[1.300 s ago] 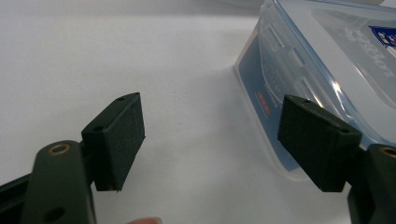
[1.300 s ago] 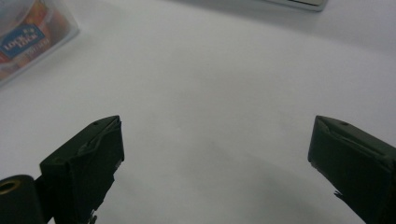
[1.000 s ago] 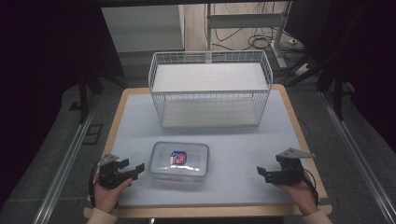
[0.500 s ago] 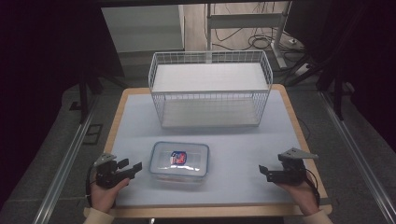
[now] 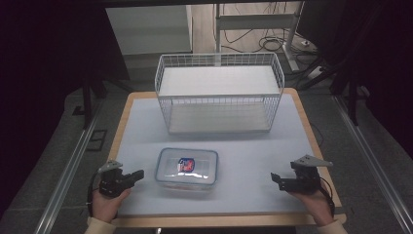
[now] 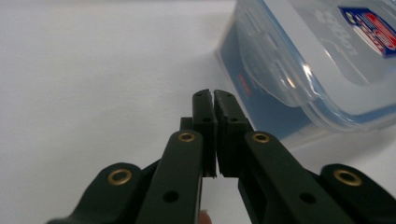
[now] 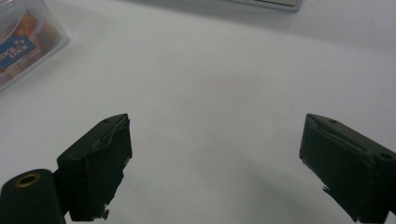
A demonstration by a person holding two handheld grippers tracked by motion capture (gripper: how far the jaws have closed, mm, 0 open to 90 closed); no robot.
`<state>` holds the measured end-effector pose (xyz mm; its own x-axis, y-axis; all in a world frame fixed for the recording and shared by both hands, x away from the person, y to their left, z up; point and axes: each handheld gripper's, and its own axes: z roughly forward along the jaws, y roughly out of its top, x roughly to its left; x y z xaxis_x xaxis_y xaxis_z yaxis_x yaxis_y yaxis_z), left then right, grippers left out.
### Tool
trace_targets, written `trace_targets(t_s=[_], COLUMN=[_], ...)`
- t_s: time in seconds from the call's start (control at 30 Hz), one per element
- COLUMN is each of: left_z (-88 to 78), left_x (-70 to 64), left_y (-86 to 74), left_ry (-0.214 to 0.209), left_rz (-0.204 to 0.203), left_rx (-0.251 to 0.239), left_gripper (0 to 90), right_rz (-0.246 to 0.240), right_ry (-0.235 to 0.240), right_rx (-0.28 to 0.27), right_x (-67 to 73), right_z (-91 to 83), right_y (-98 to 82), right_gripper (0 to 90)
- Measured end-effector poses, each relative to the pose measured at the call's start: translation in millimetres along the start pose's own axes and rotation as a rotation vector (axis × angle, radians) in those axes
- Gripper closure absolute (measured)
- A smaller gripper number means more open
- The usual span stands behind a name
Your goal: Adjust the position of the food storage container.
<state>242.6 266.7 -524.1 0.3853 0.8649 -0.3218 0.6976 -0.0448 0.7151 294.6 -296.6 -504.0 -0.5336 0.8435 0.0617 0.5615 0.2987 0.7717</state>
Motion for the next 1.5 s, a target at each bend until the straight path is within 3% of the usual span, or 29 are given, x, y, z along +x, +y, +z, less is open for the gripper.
trace_targets(t_s=[0.33,0.43,0.5,0.63,0.8,1.1,1.5], left_z=[9.8,12.8,14.0,16.0,21.5,39.3,61.6], left_x=[-12.6,-14.8,-16.4,-15.2,-22.8,-47.5,-66.5], left_y=[2.1,3.3,4.8,5.3,6.8,16.5,30.2], left_ry=[-0.052,-0.109,-0.092,-0.101,-0.104,-0.129,-0.147], left_rz=[0.036,0.038,0.042,0.026,0.047,0.079,0.103], left_rx=[0.049,0.056,0.059,0.061,0.083,0.108,0.119], left_gripper=[90.0,90.0,90.0,90.0,90.0,90.0,90.0], right_rz=[-0.001,0.003,0.007,0.007,0.008,0.005,0.006], right_ry=[0.001,0.0,0.0,-0.001,0.001,0.009,0.015], right_rx=[0.009,0.006,0.006,0.009,0.006,-0.003,0.005], right_x=[1.0,1.8,2.0,2.4,3.2,8.0,9.5], right_z=[1.0,0.2,0.4,0.6,0.5,-2.5,-2.6], right_y=[-0.1,0.3,0.4,0.3,0.7,1.9,2.0], right_gripper=[9.7,9.9,9.9,9.9,9.9,9.9,10.4])
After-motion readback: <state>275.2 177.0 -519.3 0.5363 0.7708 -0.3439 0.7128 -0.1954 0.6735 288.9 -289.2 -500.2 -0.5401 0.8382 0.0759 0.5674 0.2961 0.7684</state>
